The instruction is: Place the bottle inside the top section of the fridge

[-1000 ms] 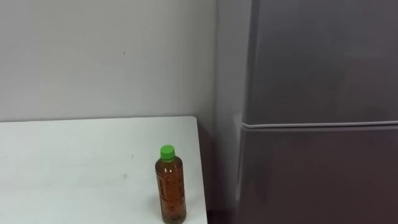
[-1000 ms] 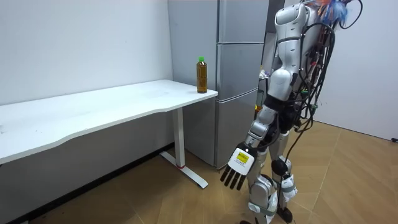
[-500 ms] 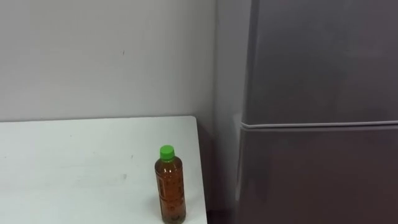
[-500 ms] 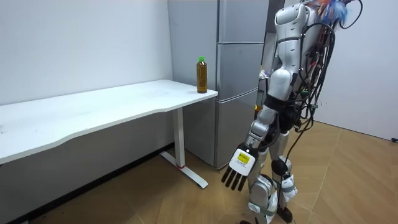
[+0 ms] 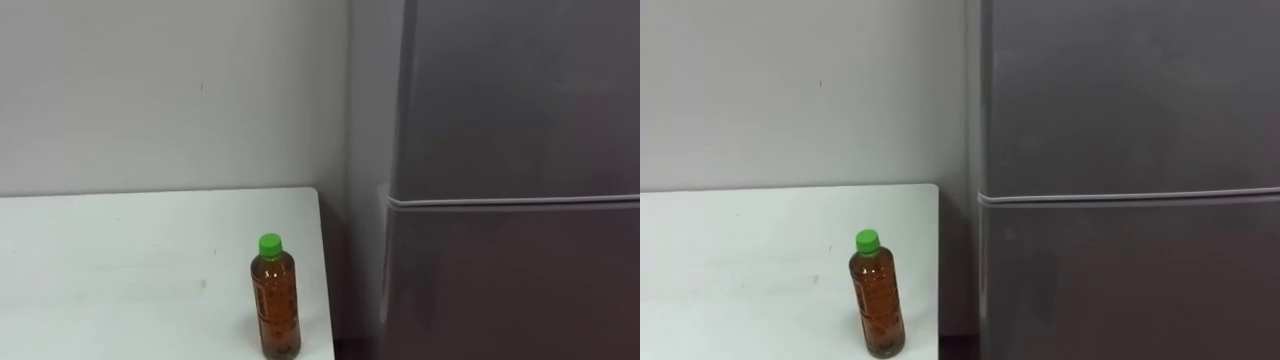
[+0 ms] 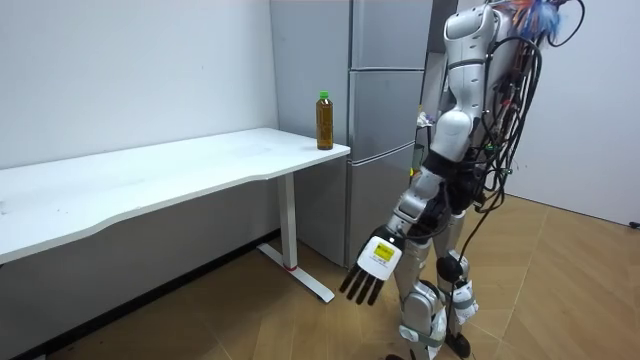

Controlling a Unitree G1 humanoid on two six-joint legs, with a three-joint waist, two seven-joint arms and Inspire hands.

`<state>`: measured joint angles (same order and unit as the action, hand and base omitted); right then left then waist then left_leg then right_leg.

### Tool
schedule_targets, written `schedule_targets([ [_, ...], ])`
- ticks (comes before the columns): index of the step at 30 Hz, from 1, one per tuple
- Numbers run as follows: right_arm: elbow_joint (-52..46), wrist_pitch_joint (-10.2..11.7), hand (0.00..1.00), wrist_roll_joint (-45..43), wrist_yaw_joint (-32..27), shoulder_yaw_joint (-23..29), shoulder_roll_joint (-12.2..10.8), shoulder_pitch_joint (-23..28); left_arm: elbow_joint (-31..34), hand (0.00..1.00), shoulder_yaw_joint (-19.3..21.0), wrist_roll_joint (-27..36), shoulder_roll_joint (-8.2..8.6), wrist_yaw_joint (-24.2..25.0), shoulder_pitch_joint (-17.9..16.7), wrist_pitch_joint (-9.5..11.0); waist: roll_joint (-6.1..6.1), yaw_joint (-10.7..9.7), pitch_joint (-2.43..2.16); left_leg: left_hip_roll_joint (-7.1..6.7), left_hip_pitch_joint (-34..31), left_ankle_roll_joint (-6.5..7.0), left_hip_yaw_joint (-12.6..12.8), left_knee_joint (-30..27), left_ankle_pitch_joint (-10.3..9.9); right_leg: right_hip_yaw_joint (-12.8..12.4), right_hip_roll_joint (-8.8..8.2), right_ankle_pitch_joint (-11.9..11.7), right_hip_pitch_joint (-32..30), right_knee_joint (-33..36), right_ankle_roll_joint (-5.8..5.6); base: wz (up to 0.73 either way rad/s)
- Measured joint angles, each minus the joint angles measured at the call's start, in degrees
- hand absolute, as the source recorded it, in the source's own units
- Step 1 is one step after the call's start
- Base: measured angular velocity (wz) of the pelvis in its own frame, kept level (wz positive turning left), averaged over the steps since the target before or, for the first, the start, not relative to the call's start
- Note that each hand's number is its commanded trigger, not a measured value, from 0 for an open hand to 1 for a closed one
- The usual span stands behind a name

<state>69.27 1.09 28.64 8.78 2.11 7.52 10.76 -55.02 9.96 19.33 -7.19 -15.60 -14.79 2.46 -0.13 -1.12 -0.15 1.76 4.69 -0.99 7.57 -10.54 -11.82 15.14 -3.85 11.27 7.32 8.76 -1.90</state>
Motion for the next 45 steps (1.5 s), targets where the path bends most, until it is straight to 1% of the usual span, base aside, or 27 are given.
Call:
schedule_targets([
  [2, -0.17, 0.17, 0.00, -2.23, 0.11, 1.60, 0.00, -0.17, 3.74, 0.00, 2.00, 1.98, -0.01, -0.99, 0.09, 0.64, -0.36, 0.02, -0.15, 0.03, 0.12, -0.01, 0.00, 0.02, -0.01, -0.07, 0.02, 0.01, -0.03, -0.01, 0.01, 0.00],
  [3, -0.27, 0.21, 0.00, -3.35, 0.09, 2.55, 0.03, -0.20, 5.78, 0.00, 2.98, 2.72, -0.02, -1.96, 0.20, 1.70, -0.36, 0.02, -0.09, 0.03, 0.49, -0.01, 0.01, 0.19, -0.01, -0.11, 0.03, 0.01, 0.06, 0.01, 0.01, 0.00],
  [4, -0.54, 0.24, 0.00, -3.89, 0.10, 3.27, 0.03, -0.11, 7.85, 0.00, 3.43, 3.90, -0.11, -3.09, 0.15, 2.52, -0.77, 0.11, -0.16, 0.00, 0.81, -0.01, 0.03, 0.23, -0.01, -0.14, 0.03, 0.00, 0.46, 0.03, 0.01, 0.00],
  [6, -0.87, 0.28, 0.00, -3.75, 0.11, 3.80, 0.09, 0.55, 11.59, 0.00, 3.37, 6.15, -0.27, -4.65, 0.16, 2.73, -0.94, -0.16, -0.06, -0.06, 1.02, 0.00, 0.04, 0.25, -0.09, -0.10, 0.00, 0.05, 0.91, -0.04, -0.06, 0.00],
  [7, -1.16, 0.28, 0.00, -3.76, 0.10, 3.98, 0.10, 0.68, 12.69, 0.00, 3.36, 6.67, -0.28, -5.10, 0.29, 2.84, -1.18, -0.17, -0.04, -0.06, 0.99, 0.01, 0.03, 0.21, -0.12, -0.07, -0.01, 0.05, 0.93, -0.03, -0.06, 0.00],
  [8, -2.25, 0.29, 0.00, -3.96, 0.09, 4.49, 0.09, 1.05, 15.50, 0.00, 3.37, 7.92, -0.28, -5.77, 0.34, 2.94, -1.53, -0.17, 0.08, -0.07, 0.87, 0.02, 0.03, 0.20, -0.13, -0.08, -0.03, 0.05, 0.81, -0.02, -0.06, 0.00],
  [10, -3.40, 0.49, 0.00, -4.37, 0.13, 5.95, 0.07, 1.63, 19.14, 0.00, 3.37, 9.27, -0.29, -6.71, 0.58, 4.20, -2.33, -0.32, 0.15, -0.08, 0.90, 0.03, -0.01, 0.26, -0.15, -0.12, -0.03, 0.08, 0.81, 0.00, -0.09, 0.00],
  [12, -3.42, 0.77, 0.00, -4.32, 0.03, 6.19, 0.08, 1.88, 21.77, 0.00, 3.37, 9.27, -0.30, -7.63, 0.77, 4.86, -2.62, -0.40, 0.15, -0.08, 0.83, 0.02, -0.12, 0.25, -0.14, 0.04, -0.03, 0.12, 0.82, 0.02, -0.07, 0.02],
  [14, -3.41, 0.78, 0.00, -4.33, 0.02, 6.25, 0.08, 2.00, 24.02, 0.00, 3.38, 9.28, -0.31, -8.30, 0.74, 5.37, -2.68, -0.39, 0.08, -0.08, 0.79, 0.01, -0.23, 0.23, -0.13, 0.17, -0.02, 0.18, 0.82, 0.04, -0.04, 0.02],
  [16, -3.41, 0.80, 0.00, -4.20, 0.02, 6.31, 0.08, 2.42, 26.15, 0.00, 3.48, 9.28, -0.32, -8.87, 0.73, 5.36, -2.68, -0.11, 0.05, -0.08, 0.81, 0.01, -0.21, 0.23, -0.13, 0.01, -0.03, 0.22, 0.80, 0.08, -0.05, 0.00],
  [18, -3.93, 0.83, 0.00, -4.00, -0.02, 6.36, -0.11, 3.25, 31.69, 0.00, 4.67, 9.26, -0.32, -9.75, 0.69, 5.33, -2.46, 0.77, 0.00, -0.09, 1.03, 0.01, -0.15, 0.22, -0.13, -0.21, -0.03, 0.22, 0.84, 0.06, -0.05, 0.00],
  [19, -4.36, 0.93, 0.00, -4.26, -0.05, 6.62, -0.28, 3.57, 35.08, 0.00, 5.98, 9.20, -0.33, -10.57, 0.73, 5.42, -2.39, 0.97, -0.11, -0.09, 1.01, 0.01, -0.15, -0.02, -0.13, -0.26, -0.04, 0.22, 0.81, 0.07, -0.05, 0.00],
  [20, -4.37, 1.00, 0.00, -4.37, -0.07, 6.64, -0.31, 3.64, 36.76, 0.00, 6.61, 9.20, -0.33, -11.23, 0.74, 5.52, -2.30, 0.99, -0.14, -0.09, 1.00, 0.01, -0.15, -0.13, -0.13, -0.24, -0.06, 0.22, 0.82, 0.07, -0.05, 0.00],
  [21, -4.37, 1.15, 0.00, -4.37, -0.18, 6.64, -0.32, 3.84, 39.98, 0.00, 7.47, 9.21, -0.35, -12.47, 0.75, 5.77, -2.13, 1.03, -0.13, -0.11, 1.01, 0.01, -0.15, -0.21, -0.13, -0.15, -0.08, 0.22, 0.88, 0.06, -0.05, 0.00],
  [24, -5.04, 1.41, 0.00, -4.45, -0.71, 6.64, -0.42, 4.02, 45.50, 0.00, 8.34, 9.21, -0.51, -14.43, 0.78, 6.99, -2.15, 1.34, -0.10, -0.10, 1.05, 0.01, -0.11, -0.20, -0.14, -0.10, -0.09, 0.22, 0.83, 0.11, -0.05, 0.00],
  [26, -5.04, 1.42, 0.00, -4.47, -1.23, 6.64, -0.42, 3.94, 46.85, 0.00, 8.37, 9.21, -0.50, -15.23, 0.80, 7.40, -2.13, 1.32, 0.05, -0.08, 1.08, 0.02, -0.13, -0.17, -0.15, -0.11, -0.08, 0.22, 0.81, 0.05, -0.05, 0.00],
  [28, -5.20, 1.46, 0.00, -4.47, -1.76, 6.59, -0.46, 3.96, 48.17, 0.00, 8.38, 9.21, -0.47, -15.67, 0.80, 7.40, -2.31, 1.33, 0.07, -0.06, 1.05, 0.02, -0.22, -0.16, -0.15, -0.11, -0.05, 0.22, 0.77, 0.07, -0.04, 0.00],
  [29, -5.19, 1.51, 0.00, -4.47, -1.96, 6.52, -0.57, 3.90, 50.07, 0.00, 8.40, 9.13, -0.44, -16.46, 0.81, 7.40, -2.41, 1.32, 0.03, -0.01, 0.92, 0.01, -0.30, -0.16, -0.15, -0.05, 0.00, 0.21, 0.76, 0.10, -0.02, 0.04],
  [30, -5.15, 1.52, 0.00, -4.47, -1.99, 6.44, -0.59, 3.88, 52.34, 0.00, 8.60, 9.07, -0.45, -17.06, 0.92, 7.42, -2.10, 1.31, 0.11, 0.00, 0.81, 0.01, -0.43, -0.16, -0.15, 0.05, 0.02, 0.19, 0.83, 0.13, 0.01, 0.05],
  [31, -5.09, 1.55, 0.00, -4.48, -2.00, 6.44, -0.59, 3.89, 53.32, 0.00, 8.78, 8.94, -0.45, -17.37, 1.06, 7.45, -2.12, 1.32, 0.07, -0.01, 0.77, 0.01, -0.51, -0.17, -0.15, 0.11, 0.03, 0.18, 0.90, 0.15, 0.02, 0.04],
  [33, -4.98, 2.09, 0.00, -4.62, -2.13, 6.45, -0.65, 4.01, 56.30, 0.00, 10.28, 7.90, -0.46, -18.22, 1.56, 7.90, -2.10, 1.17, 0.12, -0.04, 0.74, 0.01, -0.55, -0.25, -0.15, 0.16, 0.02, 0.17, 0.96, 0.16, 0.02, 0.00],
  [37, -4.97, 2.06, 0.00, -4.73, -2.37, 6.50, -0.82, 4.03, 60.74, 0.00, 12.87, 7.76, -0.50, -19.43, 2.91, 8.15, -2.16, 1.39, 0.04, -0.06, 0.71, 0.01, -0.56, -0.29, -0.15, 0.09, 0.00, 0.17, 0.70, 0.12, 0.02, 0.00],
  [38, -4.97, 2.04, 0.00, -4.72, -2.38, 6.49, -0.87, 4.29, 61.21, 0.00, 13.82, 7.00, -0.58, -20.18, 4.10, 8.16, -2.24, 1.32, 0.01, -0.10, 0.89, 0.01, -0.66, -0.32, -0.14, 0.14, -0.02, 0.18, 0.93, 0.09, 0.02, 0.00],
  [39, -5.00, 2.04, 0.00, -4.66, -2.39, 6.49, -0.91, 4.45, 61.39, 0.00, 14.85, 6.69, -0.80, -20.91, 5.27, 8.16, -2.51, 1.36, -0.12, -0.12, 1.01, 0.01, -0.82, -0.38, -0.13, 0.27, -0.04, 0.18, 1.21, 0.02, 0.01, 0.05],
  [42, -5.05, 2.04, 0.00, -4.42, -2.59, 6.51, -1.02, 4.44, 63.41, 0.00, 14.96, 6.97, -2.77, -22.59, 6.94, 8.16, -2.48, 1.17, 0.04, -0.32, 1.05, 0.01, -1.58, -0.74, -0.13, 0.68, -0.17, 0.23, 1.78, -0.15, -0.06, 0.11],
  [44, -5.06, 2.04, 0.00, -4.60, -2.71, 6.54, -1.01, 4.46, 65.52, 0.00, 14.96, 6.79, -3.37, -22.63, 7.94, 8.17, -2.62, 1.21, 0.13, -0.35, 1.01, 0.01, -1.67, -0.75, -0.13, 0.76, -0.20, 0.26, 1.79, -0.11, -0.11, 0.04],
  [45, -5.04, 2.04, 0.00, -4.60, -2.72, 6.61, -0.98, 4.45, 66.09, 0.00, 15.26, 5.94, -3.59, -22.62, 9.12, 8.19, -2.78, 1.23, 0.14, -0.35, 1.01, 0.02, -1.78, -0.73, -0.14, 0.77, -0.18, 0.31, 1.79, -0.09, -0.14, 0.04],
])
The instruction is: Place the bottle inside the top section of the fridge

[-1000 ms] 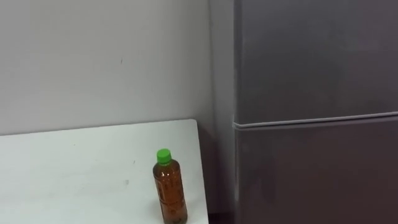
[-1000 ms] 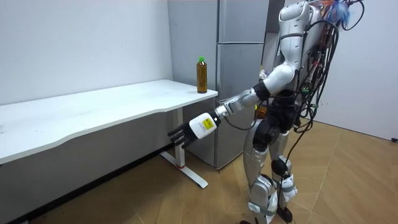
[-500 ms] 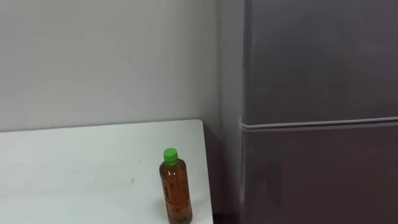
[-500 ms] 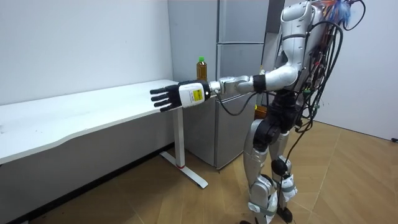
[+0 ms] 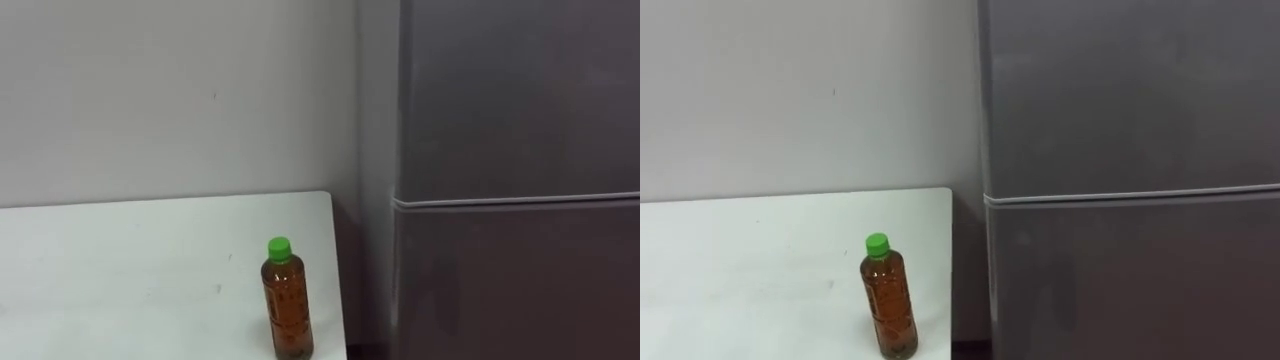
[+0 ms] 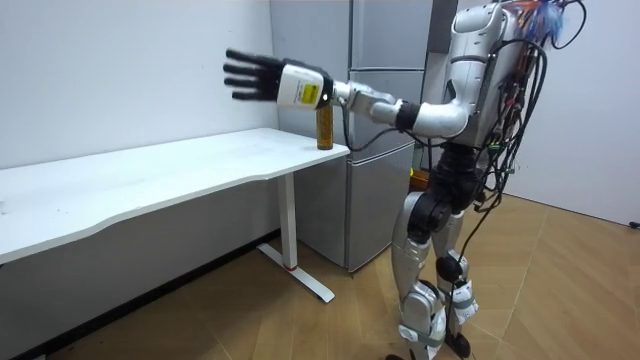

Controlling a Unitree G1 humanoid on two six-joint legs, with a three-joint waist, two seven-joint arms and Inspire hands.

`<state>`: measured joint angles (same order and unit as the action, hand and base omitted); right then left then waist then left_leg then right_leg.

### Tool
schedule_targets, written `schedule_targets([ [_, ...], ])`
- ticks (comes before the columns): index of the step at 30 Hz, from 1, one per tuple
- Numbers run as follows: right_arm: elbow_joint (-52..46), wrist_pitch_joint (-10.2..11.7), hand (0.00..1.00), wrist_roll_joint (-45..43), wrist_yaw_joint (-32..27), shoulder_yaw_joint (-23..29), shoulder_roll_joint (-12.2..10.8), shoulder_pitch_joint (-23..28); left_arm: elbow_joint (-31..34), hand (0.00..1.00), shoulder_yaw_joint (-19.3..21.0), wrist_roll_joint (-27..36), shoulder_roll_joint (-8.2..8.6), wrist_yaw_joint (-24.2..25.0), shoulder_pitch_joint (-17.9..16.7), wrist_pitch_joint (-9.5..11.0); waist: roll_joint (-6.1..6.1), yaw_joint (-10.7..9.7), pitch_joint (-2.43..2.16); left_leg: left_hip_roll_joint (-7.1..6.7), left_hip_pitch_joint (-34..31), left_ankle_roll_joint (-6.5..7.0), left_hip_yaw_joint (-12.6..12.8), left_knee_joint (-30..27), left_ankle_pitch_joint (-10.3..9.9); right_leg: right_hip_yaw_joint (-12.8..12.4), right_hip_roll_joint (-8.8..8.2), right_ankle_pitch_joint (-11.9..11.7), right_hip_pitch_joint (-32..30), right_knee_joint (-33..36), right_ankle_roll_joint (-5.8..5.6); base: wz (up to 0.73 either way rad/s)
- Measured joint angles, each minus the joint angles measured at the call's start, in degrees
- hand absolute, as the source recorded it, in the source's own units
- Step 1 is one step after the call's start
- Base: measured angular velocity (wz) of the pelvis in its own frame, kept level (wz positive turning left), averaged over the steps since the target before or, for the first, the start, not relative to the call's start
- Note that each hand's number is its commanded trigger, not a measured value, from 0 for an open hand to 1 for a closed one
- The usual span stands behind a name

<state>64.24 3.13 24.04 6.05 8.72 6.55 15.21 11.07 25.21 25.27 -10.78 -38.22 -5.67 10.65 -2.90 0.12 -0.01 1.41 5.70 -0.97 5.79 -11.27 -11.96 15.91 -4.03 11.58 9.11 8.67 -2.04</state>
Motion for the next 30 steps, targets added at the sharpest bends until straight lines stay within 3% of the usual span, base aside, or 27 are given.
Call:
schedule_targets([
  [4, 0.21, 0.01, 0.00, 0.14, 0.05, 0.47, 0.05, -0.04, 0.18, 0.00, 1.84, -2.48, -0.32, -0.01, 3.34, 0.00, -0.42, -0.55, 0.20, 0.00, 0.05, 0.00, -0.33, 0.42, -0.01, -0.13, 0.05, 0.05, -0.15, -0.06, 0.04, 0.00],
  [8, 0.03, 0.01, 0.00, 0.16, 0.08, 0.57, 0.03, -0.20, 0.27, 0.00, 1.81, -3.73, -0.99, 0.03, 5.44, -0.01, -1.13, -1.30, -0.03, -0.01, 0.01, 0.01, -0.24, 0.41, 0.00, -0.31, 0.07, 0.03, -0.45, 0.05, 0.05, -0.01],
  [13, -0.01, -0.37, 0.00, 0.20, 0.41, 0.76, -0.04, -0.53, 2.49, 0.00, 1.65, -3.69, -1.19, 2.12, 8.24, -0.37, -0.93, -1.87, 0.01, -0.05, -0.13, 0.01, 0.12, 0.42, 0.01, -0.85, 0.07, 0.02, -0.67, 0.00, 0.06, -0.06],
  [16, -0.06, -0.84, 0.00, 0.06, 0.55, 1.30, -0.11, -1.02, 3.42, 0.00, 1.31, -3.67, -1.22, 5.45, 9.12, -2.00, -0.63, -2.80, 0.00, -0.06, -0.36, 0.01, 0.17, 0.42, 0.01, -0.89, 0.06, 0.05, -0.92, -0.07, 0.02, 0.00],
  [19, 0.12, -1.60, 0.00, -0.04, 0.92, 1.26, -0.09, -1.86, 6.41, 0.00, -1.77, -4.62, -1.22, 9.35, 10.72, -3.83, -0.38, -3.13, 0.37, -0.06, -0.67, 0.01, 0.21, 0.35, 0.01, -0.98, 0.06, 0.05, -1.27, -0.02, 0.01, 0.00],
  [30, 1.08, -3.23, 0.00, 0.25, 2.30, 0.80, 0.24, -3.65, 7.13, 0.00, -9.03, -4.55, -1.20, 18.76, 17.90, -7.28, -0.46, -5.30, 0.47, -0.06, -1.03, 0.01, 0.30, -0.17, 0.01, -1.23, 0.09, 0.03, -1.22, -0.01, 0.04, -0.01],
])
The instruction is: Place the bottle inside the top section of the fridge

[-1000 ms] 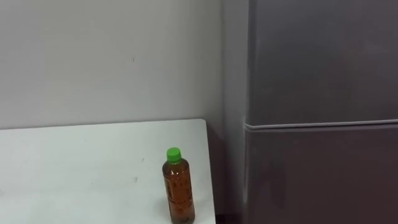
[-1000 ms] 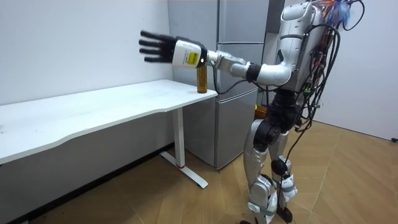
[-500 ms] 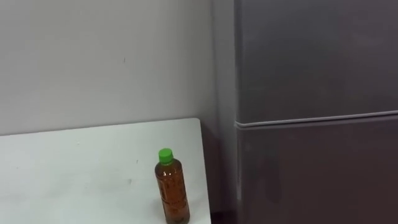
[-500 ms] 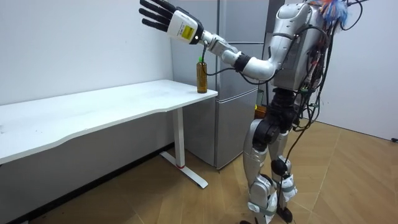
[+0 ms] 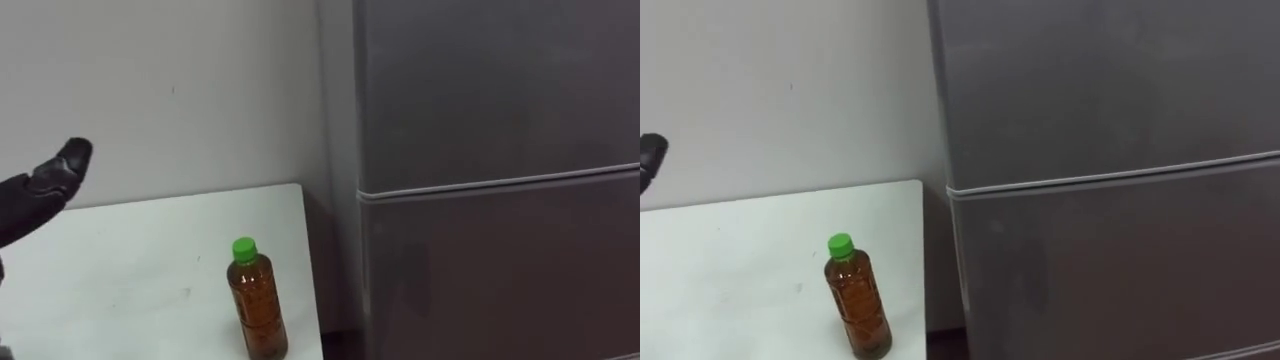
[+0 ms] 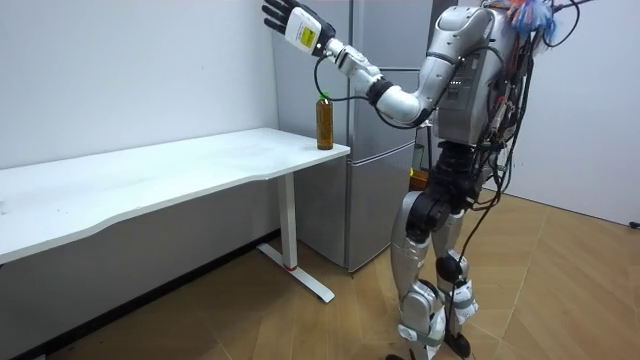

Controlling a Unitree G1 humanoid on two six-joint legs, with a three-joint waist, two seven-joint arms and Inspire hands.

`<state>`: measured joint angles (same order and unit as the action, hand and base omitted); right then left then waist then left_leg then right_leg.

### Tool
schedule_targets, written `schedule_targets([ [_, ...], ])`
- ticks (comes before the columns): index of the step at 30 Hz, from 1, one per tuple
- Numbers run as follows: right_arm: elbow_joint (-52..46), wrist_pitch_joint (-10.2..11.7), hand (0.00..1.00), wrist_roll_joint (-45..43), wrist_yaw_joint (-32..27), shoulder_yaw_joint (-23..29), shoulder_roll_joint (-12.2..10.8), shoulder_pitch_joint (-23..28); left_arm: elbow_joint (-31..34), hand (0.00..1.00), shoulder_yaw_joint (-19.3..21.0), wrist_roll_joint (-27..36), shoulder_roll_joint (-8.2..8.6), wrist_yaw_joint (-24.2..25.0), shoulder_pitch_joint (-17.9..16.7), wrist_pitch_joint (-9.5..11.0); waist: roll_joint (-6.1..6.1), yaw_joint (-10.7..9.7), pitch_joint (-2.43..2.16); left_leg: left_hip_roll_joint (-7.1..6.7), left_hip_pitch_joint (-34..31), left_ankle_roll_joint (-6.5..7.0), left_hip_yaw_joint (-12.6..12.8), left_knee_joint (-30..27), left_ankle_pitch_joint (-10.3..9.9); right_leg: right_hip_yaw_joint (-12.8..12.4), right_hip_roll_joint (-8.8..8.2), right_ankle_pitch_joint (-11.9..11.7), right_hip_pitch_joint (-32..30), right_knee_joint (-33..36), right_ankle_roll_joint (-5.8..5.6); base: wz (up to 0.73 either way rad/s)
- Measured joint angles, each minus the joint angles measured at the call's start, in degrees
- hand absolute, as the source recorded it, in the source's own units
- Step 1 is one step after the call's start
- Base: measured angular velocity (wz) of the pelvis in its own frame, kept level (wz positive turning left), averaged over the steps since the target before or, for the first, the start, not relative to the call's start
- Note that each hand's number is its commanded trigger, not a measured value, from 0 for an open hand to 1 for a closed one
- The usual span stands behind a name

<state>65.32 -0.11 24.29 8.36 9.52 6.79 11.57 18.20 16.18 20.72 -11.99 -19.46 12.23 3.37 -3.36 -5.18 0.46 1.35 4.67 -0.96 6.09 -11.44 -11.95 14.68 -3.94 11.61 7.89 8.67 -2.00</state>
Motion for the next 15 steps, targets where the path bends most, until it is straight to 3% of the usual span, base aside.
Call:
schedule_targets([
  [10, 2.24, -1.33, 0.00, -0.09, -0.09, -0.48, 0.47, -2.55, -0.07, 0.00, -3.10, 0.00, -0.03, 4.57, 4.61, -3.57, -0.56, -2.64, 0.23, 0.00, 0.07, 0.01, 0.09, 0.07, 0.02, -0.22, 0.00, -0.02, -0.20, 0.13, 0.02, -0.01],
  [15, 1.95, -2.50, 0.00, -0.08, -0.07, -0.56, 1.19, -2.78, -0.07, 0.00, -3.73, -0.01, -0.03, 6.68, 4.89, -5.92, -1.25, -2.91, -0.14, 0.04, -0.27, 0.01, 0.87, 0.11, 0.02, -0.69, 0.00, -0.01, -0.94, 0.19, 0.02, -0.05],
])
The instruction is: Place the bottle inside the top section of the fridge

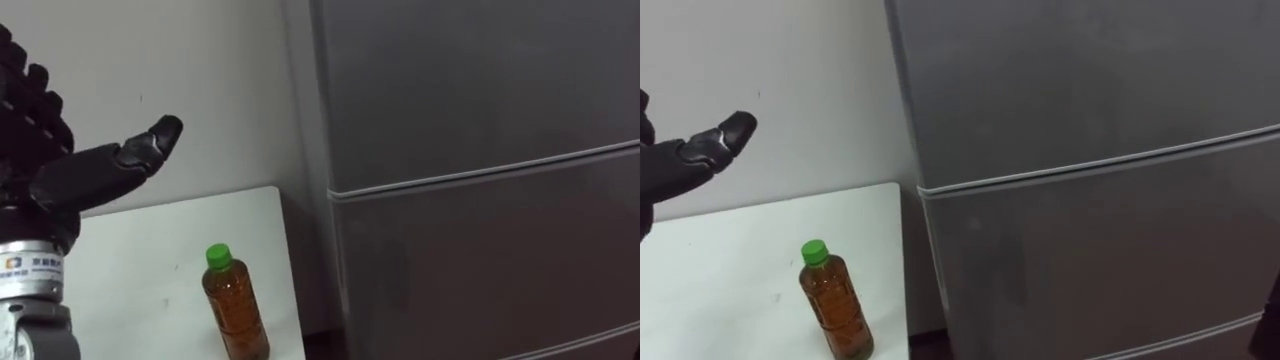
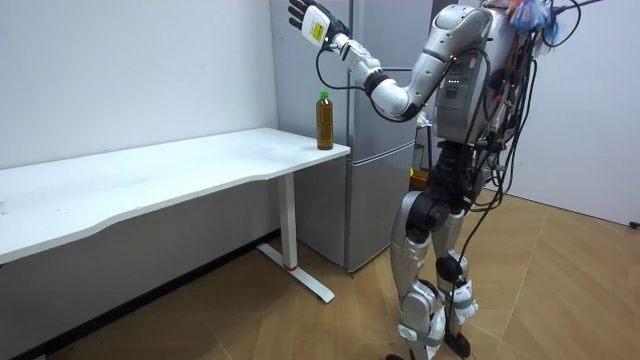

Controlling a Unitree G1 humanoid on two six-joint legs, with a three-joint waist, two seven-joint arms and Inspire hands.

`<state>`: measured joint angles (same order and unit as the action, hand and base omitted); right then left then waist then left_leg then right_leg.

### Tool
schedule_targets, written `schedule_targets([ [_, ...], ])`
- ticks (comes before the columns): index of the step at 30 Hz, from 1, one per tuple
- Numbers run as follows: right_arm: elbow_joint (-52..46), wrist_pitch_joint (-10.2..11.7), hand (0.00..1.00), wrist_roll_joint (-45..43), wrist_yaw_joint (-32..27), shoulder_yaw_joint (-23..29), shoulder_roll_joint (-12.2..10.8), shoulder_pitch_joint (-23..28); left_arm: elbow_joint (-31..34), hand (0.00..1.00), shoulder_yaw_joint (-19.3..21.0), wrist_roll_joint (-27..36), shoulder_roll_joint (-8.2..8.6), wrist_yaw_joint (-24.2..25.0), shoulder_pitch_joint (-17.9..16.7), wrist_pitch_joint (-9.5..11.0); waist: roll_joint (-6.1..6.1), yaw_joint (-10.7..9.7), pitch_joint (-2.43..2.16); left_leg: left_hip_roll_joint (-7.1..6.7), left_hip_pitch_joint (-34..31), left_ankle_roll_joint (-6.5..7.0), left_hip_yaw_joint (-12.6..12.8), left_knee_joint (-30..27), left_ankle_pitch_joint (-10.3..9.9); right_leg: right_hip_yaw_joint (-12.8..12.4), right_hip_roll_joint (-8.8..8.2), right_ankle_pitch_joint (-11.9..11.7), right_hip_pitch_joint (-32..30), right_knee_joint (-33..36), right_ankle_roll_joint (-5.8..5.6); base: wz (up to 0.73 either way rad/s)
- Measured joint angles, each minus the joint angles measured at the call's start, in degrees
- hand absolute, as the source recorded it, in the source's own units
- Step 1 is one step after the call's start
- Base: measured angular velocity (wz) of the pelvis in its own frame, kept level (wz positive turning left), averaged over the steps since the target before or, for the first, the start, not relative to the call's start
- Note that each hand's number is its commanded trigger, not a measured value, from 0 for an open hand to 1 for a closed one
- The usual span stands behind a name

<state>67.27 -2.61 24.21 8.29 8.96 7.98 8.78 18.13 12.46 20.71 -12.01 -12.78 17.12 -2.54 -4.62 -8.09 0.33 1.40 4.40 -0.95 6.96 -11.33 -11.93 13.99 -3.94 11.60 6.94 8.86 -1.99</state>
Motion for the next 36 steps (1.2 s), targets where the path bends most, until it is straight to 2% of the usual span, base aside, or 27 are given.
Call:
schedule_targets([
  [4, -0.14, -0.78, 0.00, -0.14, 0.04, -1.00, 0.54, -0.44, -0.01, 0.00, -1.49, 0.05, -0.02, 1.70, 1.65, -1.23, 0.03, 0.15, 0.02, 0.02, -0.07, 0.00, 0.46, 0.02, 0.00, 0.14, -0.05, 0.00, -0.08, 0.03, 0.00, -0.01],
  [9, -0.28, -1.26, 0.00, -0.19, -0.03, -1.10, 0.59, -0.71, -0.73, 0.00, -4.03, 3.61, -0.09, 4.51, 3.09, -2.47, 0.44, -0.19, 0.30, 0.06, -0.04, 0.00, 0.86, 0.03, 0.00, 0.09, -0.07, -0.01, -0.14, 0.02, -0.01, 0.00],
  [15, -1.62, -2.30, 0.00, -1.99, 0.08, -1.10, 0.58, -0.97, -3.38, 0.00, -5.08, 4.10, -0.11, 7.35, 3.74, -4.26, 0.28, -1.40, 0.06, 0.11, -0.99, 0.00, 1.11, -0.03, 0.01, -0.27, -0.08, -0.03, -1.40, 0.52, 0.02, -0.01],
  [18, -2.04, -2.48, 0.00, -2.46, 0.12, -1.19, 0.51, -1.23, -6.22, 0.00, -6.25, 4.05, -0.12, 8.11, 5.97, -5.20, 0.19, -1.48, -0.09, 0.15, -1.46, 0.01, 1.19, -0.08, 0.01, -0.58, -0.07, -0.04, -2.07, 0.98, 0.04, -0.04],
  [20, -2.31, -2.48, 0.00, -2.46, 0.52, -1.41, 0.46, -1.21, -6.58, 0.00, -6.71, 4.08, -0.15, 8.75, 6.40, -5.78, 0.39, -1.84, 0.03, 0.16, -1.44, 0.01, 1.19, -0.07, 0.01, -0.97, -0.06, -0.06, -2.02, 1.06, 0.07, -0.05],
  [25, -2.61, -2.49, 0.00, -2.42, 0.74, -1.54, 0.28, -1.40, -6.62, 0.00, -7.32, 4.09, -0.15, 11.03, 6.40, -6.17, 0.61, -2.98, 0.18, 0.23, -1.35, 0.01, 1.64, -0.07, 0.01, -1.22, -0.02, -0.10, -2.10, 1.13, 0.10, -0.04],
  [28, -1.99, -3.17, 0.00, -2.25, 0.75, -1.61, 0.36, -2.26, -6.58, 0.00, -9.98, 4.55, -0.16, 11.59, 6.41, -6.32, 0.36, -3.42, 0.03, 0.24, -1.44, 0.01, 1.62, -0.05, 0.01, -1.23, 0.00, -0.12, -2.04, 1.05, 0.12, 0.03],
  [36, 0.38, -3.23, 0.00, -1.97, 1.26, -1.62, 0.77, -3.78, -6.52, 0.00, -11.67, 4.53, -0.15, 13.52, 6.41, -6.32, -0.46, -4.76, -0.04, 0.31, -1.37, 0.01, 1.61, -0.08, 0.01, -1.22, 0.06, -0.19, -2.00, 1.08, 0.18, 0.00],
])
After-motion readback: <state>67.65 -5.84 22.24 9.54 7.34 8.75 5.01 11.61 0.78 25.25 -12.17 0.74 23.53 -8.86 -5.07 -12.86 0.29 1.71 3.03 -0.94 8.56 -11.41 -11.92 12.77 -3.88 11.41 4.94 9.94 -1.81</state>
